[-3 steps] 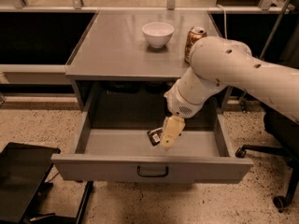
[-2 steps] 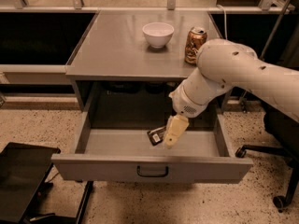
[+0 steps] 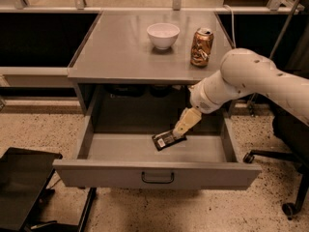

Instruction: Pick rxbar chocolate from top drawer and place on counter

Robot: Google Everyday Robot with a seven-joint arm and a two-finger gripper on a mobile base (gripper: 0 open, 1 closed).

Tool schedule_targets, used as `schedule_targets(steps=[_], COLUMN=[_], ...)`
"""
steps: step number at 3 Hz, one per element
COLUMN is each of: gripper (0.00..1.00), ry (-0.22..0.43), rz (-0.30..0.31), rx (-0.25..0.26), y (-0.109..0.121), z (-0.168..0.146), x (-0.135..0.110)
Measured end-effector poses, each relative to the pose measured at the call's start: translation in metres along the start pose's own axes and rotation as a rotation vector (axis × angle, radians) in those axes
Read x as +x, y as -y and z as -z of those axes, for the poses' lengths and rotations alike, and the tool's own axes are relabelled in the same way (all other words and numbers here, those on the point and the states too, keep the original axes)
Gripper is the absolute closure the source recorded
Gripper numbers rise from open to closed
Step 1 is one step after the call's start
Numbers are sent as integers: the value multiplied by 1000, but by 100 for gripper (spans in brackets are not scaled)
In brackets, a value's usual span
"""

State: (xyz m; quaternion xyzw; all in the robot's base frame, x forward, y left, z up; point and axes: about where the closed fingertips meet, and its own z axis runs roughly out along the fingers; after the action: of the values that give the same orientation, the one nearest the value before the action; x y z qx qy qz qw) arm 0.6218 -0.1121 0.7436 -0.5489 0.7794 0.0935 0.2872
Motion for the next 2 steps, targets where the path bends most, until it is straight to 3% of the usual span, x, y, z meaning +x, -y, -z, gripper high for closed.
schedule_targets(steps=[2], gripper=[0], ry=[7], rz=[-17], rx=[-9], y=[-4], z=[-13], x=[8])
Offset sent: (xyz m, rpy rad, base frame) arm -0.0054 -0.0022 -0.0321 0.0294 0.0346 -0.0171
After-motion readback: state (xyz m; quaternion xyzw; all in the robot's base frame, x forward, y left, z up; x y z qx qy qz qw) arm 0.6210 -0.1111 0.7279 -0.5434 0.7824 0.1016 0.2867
